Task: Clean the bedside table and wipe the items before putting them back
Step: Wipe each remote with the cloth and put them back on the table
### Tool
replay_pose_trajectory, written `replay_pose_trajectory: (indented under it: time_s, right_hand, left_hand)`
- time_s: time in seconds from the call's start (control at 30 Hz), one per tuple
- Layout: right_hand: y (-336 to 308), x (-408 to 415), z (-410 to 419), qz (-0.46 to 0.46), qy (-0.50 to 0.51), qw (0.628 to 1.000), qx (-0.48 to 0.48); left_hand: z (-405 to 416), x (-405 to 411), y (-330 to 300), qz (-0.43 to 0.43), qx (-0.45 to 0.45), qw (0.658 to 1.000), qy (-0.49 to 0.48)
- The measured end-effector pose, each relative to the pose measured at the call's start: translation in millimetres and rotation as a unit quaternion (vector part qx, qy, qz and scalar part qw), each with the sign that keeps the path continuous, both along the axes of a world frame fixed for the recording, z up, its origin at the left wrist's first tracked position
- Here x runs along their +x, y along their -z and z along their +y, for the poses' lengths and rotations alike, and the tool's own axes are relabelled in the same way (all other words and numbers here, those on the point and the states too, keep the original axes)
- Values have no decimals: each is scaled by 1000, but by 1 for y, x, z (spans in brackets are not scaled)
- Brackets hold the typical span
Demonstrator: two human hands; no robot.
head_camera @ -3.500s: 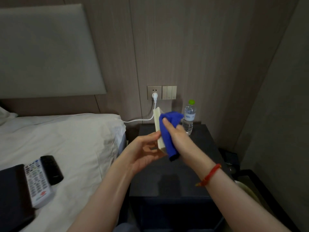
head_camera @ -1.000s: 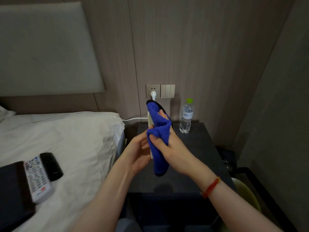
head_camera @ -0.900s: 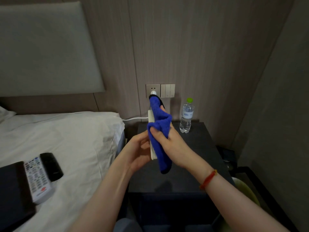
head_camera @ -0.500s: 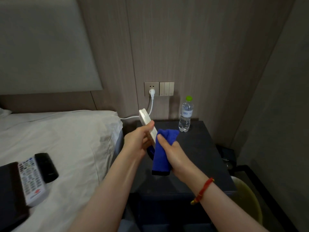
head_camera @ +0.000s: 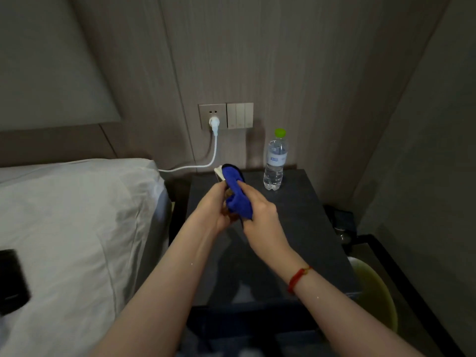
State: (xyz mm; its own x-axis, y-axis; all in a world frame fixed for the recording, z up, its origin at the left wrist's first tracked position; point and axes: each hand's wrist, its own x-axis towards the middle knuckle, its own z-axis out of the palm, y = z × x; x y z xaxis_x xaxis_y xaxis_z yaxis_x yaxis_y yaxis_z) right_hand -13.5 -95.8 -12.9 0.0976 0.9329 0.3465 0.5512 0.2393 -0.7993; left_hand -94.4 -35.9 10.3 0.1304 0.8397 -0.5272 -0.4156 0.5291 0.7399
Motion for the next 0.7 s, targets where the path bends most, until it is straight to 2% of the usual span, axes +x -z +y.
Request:
replay_pose_trajectory:
  time_s: [0.07, 0.17, 0.27, 0.33, 0.43, 0.57, 0.7]
  right_hand:
    - [6, 12, 18, 60, -16, 998, -27]
    - [14, 36, 45, 226, -12, 970, -93]
    - [22, 65, 74, 420, 47, 897, -128]
    - [25, 82, 90, 510, 64, 849, -121]
    - [31, 107, 109, 547, 100, 824, -108]
    - [44, 135, 116, 574, 131, 804, -83]
    - [59, 154, 115, 580, 133, 799, -91]
  left_hand:
    - [22, 8, 8, 23, -9, 999, 32]
    - [54, 21, 24, 68, -36, 995, 61]
    - [85, 37, 45, 101, -39, 994, 30]
    - [104, 48, 63, 150, -19, 988, -15]
    - [134, 73, 94, 286, 9, 958, -26]
    - [163, 102, 126, 434, 56, 899, 12]
    - [180, 118, 149, 511, 73, 856, 19]
